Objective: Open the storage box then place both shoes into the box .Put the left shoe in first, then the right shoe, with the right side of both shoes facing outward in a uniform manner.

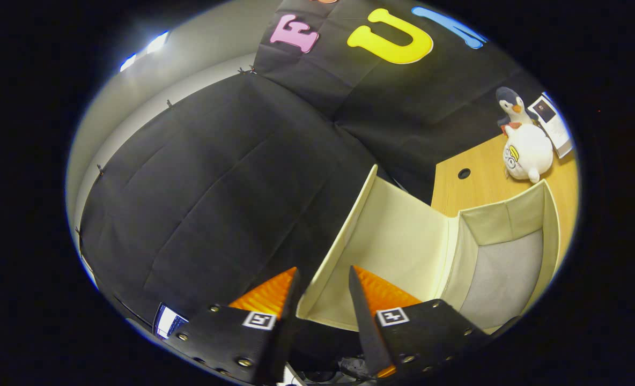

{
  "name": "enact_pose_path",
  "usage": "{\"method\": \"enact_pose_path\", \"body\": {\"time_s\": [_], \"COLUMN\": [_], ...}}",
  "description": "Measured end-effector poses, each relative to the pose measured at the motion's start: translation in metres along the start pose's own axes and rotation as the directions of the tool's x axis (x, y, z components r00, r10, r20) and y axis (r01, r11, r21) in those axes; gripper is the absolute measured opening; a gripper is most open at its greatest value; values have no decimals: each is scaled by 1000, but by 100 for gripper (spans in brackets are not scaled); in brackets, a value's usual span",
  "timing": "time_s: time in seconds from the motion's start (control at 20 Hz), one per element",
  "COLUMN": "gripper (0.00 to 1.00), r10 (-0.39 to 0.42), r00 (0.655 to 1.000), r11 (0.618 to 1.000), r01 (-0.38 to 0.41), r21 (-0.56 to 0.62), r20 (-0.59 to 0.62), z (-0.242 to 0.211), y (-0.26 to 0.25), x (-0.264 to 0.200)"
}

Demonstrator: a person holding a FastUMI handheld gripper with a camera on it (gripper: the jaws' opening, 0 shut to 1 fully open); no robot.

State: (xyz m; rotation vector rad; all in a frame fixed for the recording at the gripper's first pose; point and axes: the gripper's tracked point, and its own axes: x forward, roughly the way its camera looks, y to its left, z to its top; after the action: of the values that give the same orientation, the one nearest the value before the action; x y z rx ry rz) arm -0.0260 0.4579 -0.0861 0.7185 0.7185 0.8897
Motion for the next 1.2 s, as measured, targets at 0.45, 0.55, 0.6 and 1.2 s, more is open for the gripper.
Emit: {"method": "enact_pose_path", "body": {"time_s": [0.45, 0.55, 0.6, 1.2], "gripper": [97, 97, 97, 98], "r10": [-203, -253, -274, -512], "r00": [975, 960, 952, 844], "r11": [955, 937, 929, 802], "r01": [217, 274, 298, 537], "r21": [-202, -217, -221, -262], "r20": [92, 120, 132, 163], "z": [42, 52, 57, 64], "y": [-75, -95, -103, -213], "x": [-74, -93, -103, -205]}}
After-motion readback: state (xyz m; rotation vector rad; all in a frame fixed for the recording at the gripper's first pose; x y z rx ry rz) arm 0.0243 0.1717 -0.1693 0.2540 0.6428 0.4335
